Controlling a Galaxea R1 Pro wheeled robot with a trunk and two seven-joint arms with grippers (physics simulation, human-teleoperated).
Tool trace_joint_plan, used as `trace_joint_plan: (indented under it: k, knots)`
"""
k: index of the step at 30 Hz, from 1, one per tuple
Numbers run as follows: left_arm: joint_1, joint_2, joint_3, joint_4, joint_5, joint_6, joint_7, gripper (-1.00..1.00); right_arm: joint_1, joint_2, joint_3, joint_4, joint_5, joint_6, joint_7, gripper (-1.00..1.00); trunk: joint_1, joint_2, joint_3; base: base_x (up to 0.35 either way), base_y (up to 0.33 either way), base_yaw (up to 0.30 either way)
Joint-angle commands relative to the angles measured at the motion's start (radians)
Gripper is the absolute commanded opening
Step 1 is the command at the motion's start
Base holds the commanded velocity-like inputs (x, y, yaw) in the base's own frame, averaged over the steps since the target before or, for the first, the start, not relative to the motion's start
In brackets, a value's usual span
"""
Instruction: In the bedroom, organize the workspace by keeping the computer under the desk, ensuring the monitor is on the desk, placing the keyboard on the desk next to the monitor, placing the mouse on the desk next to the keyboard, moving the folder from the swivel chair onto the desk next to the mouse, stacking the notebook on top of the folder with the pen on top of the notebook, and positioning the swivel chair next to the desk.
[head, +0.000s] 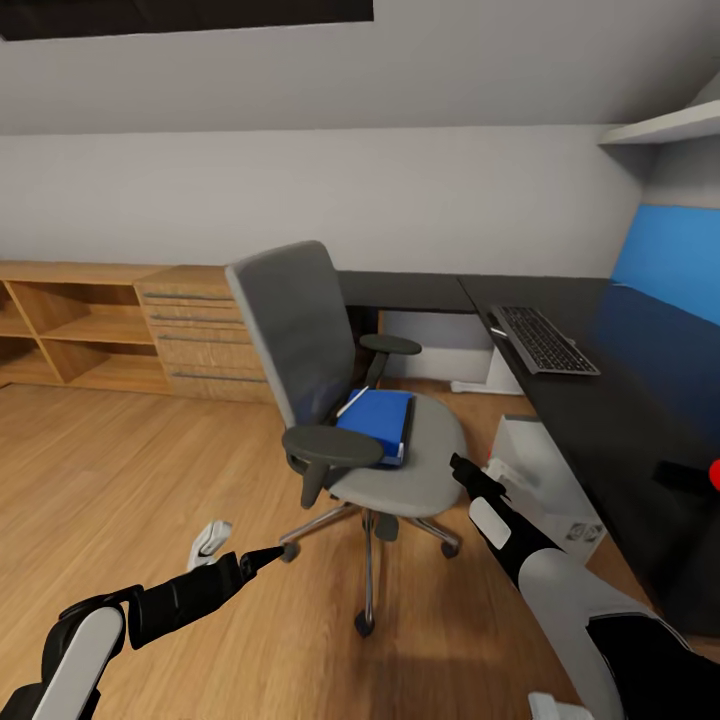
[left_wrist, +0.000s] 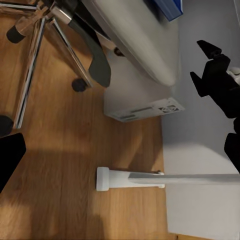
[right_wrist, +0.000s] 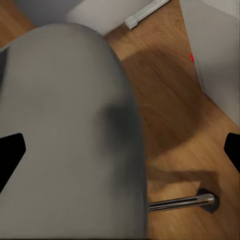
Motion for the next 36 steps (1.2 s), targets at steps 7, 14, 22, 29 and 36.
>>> trace_joint_plan:
  k: [7,14,22,29,36]
  knots:
    - [-0.001,0.0,0.003,0.001,-0.011,0.003,-0.01,1.0,-0.001,0.0,0.009,-0.001,-0.009,-0.004,-0.006,1.0,0.023,-0.043,-0.02,0.0,0.0,0.0]
    - [-0.001,0.0,0.002,0.006,-0.016,-0.001,-0.007,1.0,-0.001,0.0,0.009,-0.002,-0.01,-0.004,-0.006,1.0,0.023,-0.043,-0.02,0.0,0.0,0.0]
    - [-0.001,0.0,0.003,0.019,-0.024,-0.004,-0.006,1.0,-0.001,0.0,0.009,-0.002,-0.009,-0.004,-0.006,1.0,0.023,-0.043,-0.02,0.122,0.0,0.0]
    - [-0.001,0.0,0.003,0.023,-0.024,-0.004,-0.005,1.0,-0.001,0.0,0.009,-0.003,-0.009,-0.004,-0.006,1.0,0.023,-0.043,-0.02,0.065,0.0,0.0]
    - [-0.001,0.0,0.003,0.024,-0.028,-0.004,-0.005,1.0,-0.001,0.0,0.008,-0.003,-0.009,-0.004,-0.006,1.0,0.023,-0.043,-0.02,0.104,-0.002,0.0]
